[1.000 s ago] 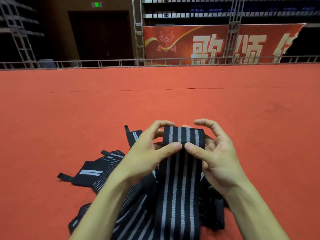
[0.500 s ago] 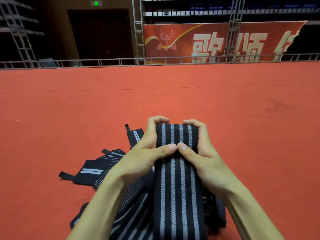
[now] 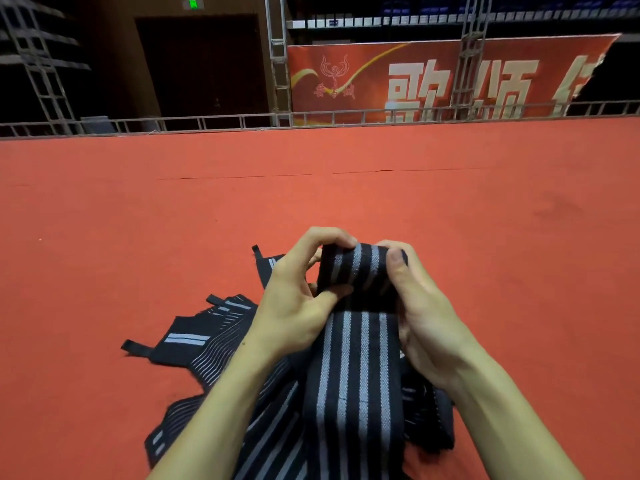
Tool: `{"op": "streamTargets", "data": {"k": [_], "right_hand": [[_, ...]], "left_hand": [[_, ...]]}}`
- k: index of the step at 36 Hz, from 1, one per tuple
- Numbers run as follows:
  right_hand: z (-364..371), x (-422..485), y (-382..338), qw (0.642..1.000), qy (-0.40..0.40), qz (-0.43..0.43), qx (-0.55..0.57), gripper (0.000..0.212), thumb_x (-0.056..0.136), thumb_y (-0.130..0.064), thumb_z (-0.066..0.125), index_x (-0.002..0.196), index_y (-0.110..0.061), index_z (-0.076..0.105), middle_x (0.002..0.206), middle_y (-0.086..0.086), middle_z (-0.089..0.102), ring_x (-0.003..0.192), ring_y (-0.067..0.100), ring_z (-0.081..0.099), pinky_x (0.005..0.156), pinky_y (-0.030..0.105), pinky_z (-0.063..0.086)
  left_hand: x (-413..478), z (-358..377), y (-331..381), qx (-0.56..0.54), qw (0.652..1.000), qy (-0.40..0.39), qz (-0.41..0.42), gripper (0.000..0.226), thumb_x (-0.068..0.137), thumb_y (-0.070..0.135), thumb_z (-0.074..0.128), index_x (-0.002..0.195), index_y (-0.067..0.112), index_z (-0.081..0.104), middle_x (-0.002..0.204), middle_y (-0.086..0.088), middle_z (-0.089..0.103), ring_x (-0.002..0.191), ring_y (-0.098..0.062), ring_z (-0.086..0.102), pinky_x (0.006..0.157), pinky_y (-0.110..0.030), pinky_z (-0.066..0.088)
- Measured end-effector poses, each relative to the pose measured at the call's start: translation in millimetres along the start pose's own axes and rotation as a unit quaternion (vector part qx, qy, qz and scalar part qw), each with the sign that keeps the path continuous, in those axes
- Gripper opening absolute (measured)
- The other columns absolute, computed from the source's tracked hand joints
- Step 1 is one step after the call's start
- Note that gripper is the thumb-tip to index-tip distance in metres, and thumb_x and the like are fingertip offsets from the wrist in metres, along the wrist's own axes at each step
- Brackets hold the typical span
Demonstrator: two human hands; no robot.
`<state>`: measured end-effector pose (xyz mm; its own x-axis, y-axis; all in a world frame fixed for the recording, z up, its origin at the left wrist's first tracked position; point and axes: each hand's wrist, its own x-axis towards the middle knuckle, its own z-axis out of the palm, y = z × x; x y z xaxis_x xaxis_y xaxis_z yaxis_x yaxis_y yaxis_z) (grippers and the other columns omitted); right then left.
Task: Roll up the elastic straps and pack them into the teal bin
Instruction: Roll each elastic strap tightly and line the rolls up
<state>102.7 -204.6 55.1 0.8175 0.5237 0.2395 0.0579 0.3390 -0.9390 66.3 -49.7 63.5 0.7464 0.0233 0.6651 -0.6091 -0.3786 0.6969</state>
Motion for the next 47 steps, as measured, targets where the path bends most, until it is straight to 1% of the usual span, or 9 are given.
{"op": "streamTargets", "data": {"k": [4, 7, 10, 16, 24, 28, 35, 42, 47], "right_hand": [[2, 4, 4, 0.999, 0.039, -0.037, 0.008, 0.027, 0.086, -0.041, 0.071, 0.1, -0.021, 0.06, 0.093, 0.007, 0.066, 0.088, 0.023, 0.063, 0.078, 0.041, 0.053], [0, 4, 4, 0.998, 0.031, -0.061, -0.002, 0.016, 0.083, -0.029, 0.068, 0.098, -0.025, 0.061, 0.091, 0.006, 0.062, 0.086, 0.022, 0.06, 0.078, 0.041, 0.051], [-1, 2, 1, 0.997, 0.026, -0.065, 0.015, 0.017, 0.08, -0.022, 0.065, 0.097, -0.025, 0.06, 0.089, 0.009, 0.061, 0.082, 0.025, 0.061, 0.072, 0.042, 0.052], [-2, 2, 1, 0.997, 0.028, -0.065, 0.018, 0.024, 0.075, -0.01, 0.061, 0.094, -0.024, 0.058, 0.086, 0.016, 0.058, 0.078, 0.027, 0.054, 0.068, 0.039, 0.048], [-2, 0, -2, 0.996, 0.008, -0.026, 0.089, 0.044, 0.068, -0.003, 0.055, 0.108, -0.02, 0.052, 0.085, 0.01, 0.066, 0.069, 0.02, 0.065, 0.056, 0.032, 0.055], [-1, -2, -3, 0.997, 0.016, -0.01, 0.075, 0.041, 0.081, -0.015, 0.069, 0.115, -0.024, 0.049, 0.088, 0.004, 0.071, 0.075, 0.017, 0.068, 0.062, 0.032, 0.058], [-3, -3, -5, 0.995, 0.035, -0.075, -0.054, 0.045, 0.08, -0.028, 0.069, 0.119, -0.028, 0.047, 0.09, -0.009, 0.071, 0.083, 0.011, 0.068, 0.071, 0.024, 0.055], [-3, -3, -3, 0.998, 0.018, -0.053, -0.015, 0.047, 0.08, -0.018, 0.07, 0.121, -0.029, 0.049, 0.098, -0.001, 0.07, 0.088, 0.016, 0.068, 0.073, 0.03, 0.057], [-2, -3, -3, 1.0, -0.011, -0.016, 0.014, 0.044, 0.092, -0.011, 0.062, 0.124, -0.038, 0.047, 0.113, 0.008, 0.068, 0.096, 0.023, 0.069, 0.082, 0.039, 0.059]], "left_hand": [[-1, 5, -3, 0.001, 1.0, 0.0, 0.006, 0.062, 0.072, -0.016, 0.058, 0.105, 0.036, 0.053, 0.112, 0.013, 0.061, 0.111, -0.024, 0.06, 0.093, -0.039, 0.051], [-1, 7, -1, -0.019, 0.999, -0.022, -0.017, 0.056, 0.074, -0.017, 0.055, 0.107, 0.028, 0.046, 0.111, -0.001, 0.059, 0.103, -0.019, 0.059, 0.09, -0.031, 0.049], [-4, 7, 5, -0.058, 0.993, -0.07, -0.073, 0.039, 0.081, 0.005, 0.06, 0.114, 0.021, 0.046, 0.099, -0.004, 0.057, 0.089, -0.011, 0.055, 0.081, -0.021, 0.048], [-2, 5, 6, -0.101, 0.976, -0.082, -0.176, 0.039, 0.09, 0.049, 0.064, 0.119, 0.028, 0.049, 0.092, 0.006, 0.063, 0.086, -0.013, 0.059, 0.084, -0.037, 0.05], [-4, 6, 7, -0.118, 0.973, -0.09, -0.175, 0.029, 0.1, 0.019, 0.055, 0.124, 0.027, 0.041, 0.091, 0.017, 0.064, 0.085, -0.004, 0.062, 0.077, -0.023, 0.051], [-6, 13, 8, -0.097, 0.981, -0.069, -0.152, 0.042, 0.092, 0.028, 0.056, 0.129, 0.032, 0.035, 0.117, 0.007, 0.055, 0.102, -0.001, 0.058, 0.089, -0.023, 0.049], [-7, 7, 8, -0.124, 0.971, -0.107, -0.172, 0.053, 0.091, 0.032, 0.053, 0.137, 0.038, 0.029, 0.104, 0.022, 0.065, 0.104, -0.001, 0.063, 0.092, -0.024, 0.05], [-5, 2, 6, -0.18, 0.966, -0.087, -0.167, 0.05, 0.094, -0.006, 0.054, 0.135, 0.018, 0.037, 0.111, 0.0, 0.059, 0.093, -0.004, 0.065, 0.079, -0.021, 0.053], [-4, 2, 1, -0.121, 0.982, -0.089, -0.119, 0.052, 0.09, 0.004, 0.055, 0.131, 0.028, 0.034, 0.104, 0.026, 0.061, 0.1, 0.0, 0.061, 0.086, -0.02, 0.049]]}}
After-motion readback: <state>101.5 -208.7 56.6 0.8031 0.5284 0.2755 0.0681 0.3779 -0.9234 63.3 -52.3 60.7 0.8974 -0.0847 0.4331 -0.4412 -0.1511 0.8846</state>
